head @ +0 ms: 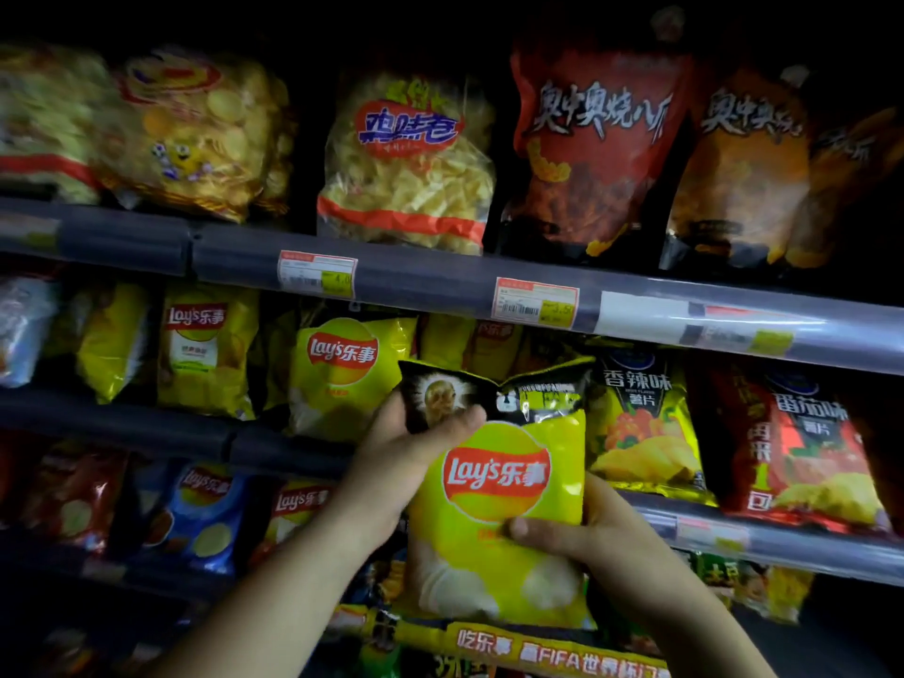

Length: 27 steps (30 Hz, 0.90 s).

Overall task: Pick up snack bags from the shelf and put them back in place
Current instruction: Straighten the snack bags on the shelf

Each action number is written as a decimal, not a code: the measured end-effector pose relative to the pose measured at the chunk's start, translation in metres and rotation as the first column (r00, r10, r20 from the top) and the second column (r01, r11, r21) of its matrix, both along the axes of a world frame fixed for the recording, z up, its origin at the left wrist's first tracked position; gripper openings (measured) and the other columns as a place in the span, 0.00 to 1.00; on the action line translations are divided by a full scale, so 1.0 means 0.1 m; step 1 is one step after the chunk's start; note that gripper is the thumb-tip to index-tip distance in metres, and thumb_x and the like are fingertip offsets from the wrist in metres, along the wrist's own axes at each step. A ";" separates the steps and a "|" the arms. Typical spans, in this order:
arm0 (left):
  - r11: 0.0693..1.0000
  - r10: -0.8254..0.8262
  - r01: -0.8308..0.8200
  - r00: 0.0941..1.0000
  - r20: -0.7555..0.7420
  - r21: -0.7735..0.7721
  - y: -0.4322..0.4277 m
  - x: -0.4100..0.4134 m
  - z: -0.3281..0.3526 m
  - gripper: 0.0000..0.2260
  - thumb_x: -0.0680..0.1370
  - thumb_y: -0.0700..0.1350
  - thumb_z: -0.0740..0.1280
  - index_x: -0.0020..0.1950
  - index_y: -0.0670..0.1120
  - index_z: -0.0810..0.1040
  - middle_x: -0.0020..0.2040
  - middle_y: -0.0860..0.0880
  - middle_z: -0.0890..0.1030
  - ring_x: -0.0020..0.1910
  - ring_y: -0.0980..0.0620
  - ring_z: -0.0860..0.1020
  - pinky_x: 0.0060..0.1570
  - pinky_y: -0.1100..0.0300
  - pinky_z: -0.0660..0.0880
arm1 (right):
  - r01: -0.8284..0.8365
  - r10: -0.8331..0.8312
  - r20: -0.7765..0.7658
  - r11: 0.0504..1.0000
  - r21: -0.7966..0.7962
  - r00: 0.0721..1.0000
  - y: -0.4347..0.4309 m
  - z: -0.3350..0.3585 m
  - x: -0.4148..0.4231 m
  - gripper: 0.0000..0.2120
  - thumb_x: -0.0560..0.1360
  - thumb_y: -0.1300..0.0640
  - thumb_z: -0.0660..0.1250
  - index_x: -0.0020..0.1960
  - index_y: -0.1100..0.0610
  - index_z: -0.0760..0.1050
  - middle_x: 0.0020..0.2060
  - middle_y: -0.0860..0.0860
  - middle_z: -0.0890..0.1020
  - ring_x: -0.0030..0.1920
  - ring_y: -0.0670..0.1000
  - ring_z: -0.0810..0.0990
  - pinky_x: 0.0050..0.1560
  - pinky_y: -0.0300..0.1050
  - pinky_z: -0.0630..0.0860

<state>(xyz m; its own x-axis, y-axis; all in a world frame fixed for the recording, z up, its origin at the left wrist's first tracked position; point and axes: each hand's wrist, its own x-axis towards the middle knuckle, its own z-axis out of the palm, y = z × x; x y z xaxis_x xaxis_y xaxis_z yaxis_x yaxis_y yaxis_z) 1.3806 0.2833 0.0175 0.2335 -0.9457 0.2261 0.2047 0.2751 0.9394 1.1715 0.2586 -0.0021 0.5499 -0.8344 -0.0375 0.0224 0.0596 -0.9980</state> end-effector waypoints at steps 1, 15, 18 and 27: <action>0.999 0.051 -0.051 0.999 0.008 -0.011 -0.01 -0.06 0.01 0.17 0.64 0.46 0.79 0.51 0.47 0.82 0.46 0.47 0.88 0.46 0.48 0.85 0.45 0.55 0.81 | -0.004 0.004 0.009 1.000 -0.011 1.000 0.02 -0.01 0.04 0.30 0.62 0.57 0.82 0.63 0.57 0.78 0.54 0.57 0.89 0.55 0.59 0.88 0.55 0.55 0.84; 0.982 0.012 0.010 0.993 -0.118 0.188 -0.20 0.07 0.16 0.15 0.78 0.44 0.66 0.53 0.31 0.81 0.49 0.36 0.84 0.44 0.43 0.83 0.47 0.53 0.78 | -0.037 0.039 0.057 0.999 -0.023 0.998 -0.10 0.06 -0.19 0.35 0.52 0.47 0.88 0.55 0.59 0.85 0.55 0.66 0.87 0.54 0.66 0.87 0.52 0.57 0.85; 0.980 -0.023 0.043 0.995 -0.102 0.196 -0.21 0.07 0.17 0.13 0.79 0.44 0.65 0.50 0.35 0.83 0.48 0.38 0.84 0.43 0.44 0.84 0.45 0.54 0.78 | -0.072 0.073 0.063 0.997 -0.019 0.995 -0.12 0.09 -0.23 0.32 0.54 0.49 0.88 0.54 0.58 0.86 0.56 0.66 0.86 0.55 0.67 0.87 0.52 0.56 0.85; 0.977 -0.088 0.061 0.988 0.126 0.204 -0.16 0.06 0.01 0.21 0.75 0.63 0.62 0.49 0.48 0.85 0.45 0.48 0.88 0.44 0.52 0.86 0.50 0.52 0.80 | 0.173 -0.172 0.024 0.985 -0.012 0.985 -0.30 0.14 -0.21 0.31 0.61 0.55 0.85 0.60 0.62 0.81 0.51 0.63 0.88 0.51 0.66 0.88 0.56 0.63 0.83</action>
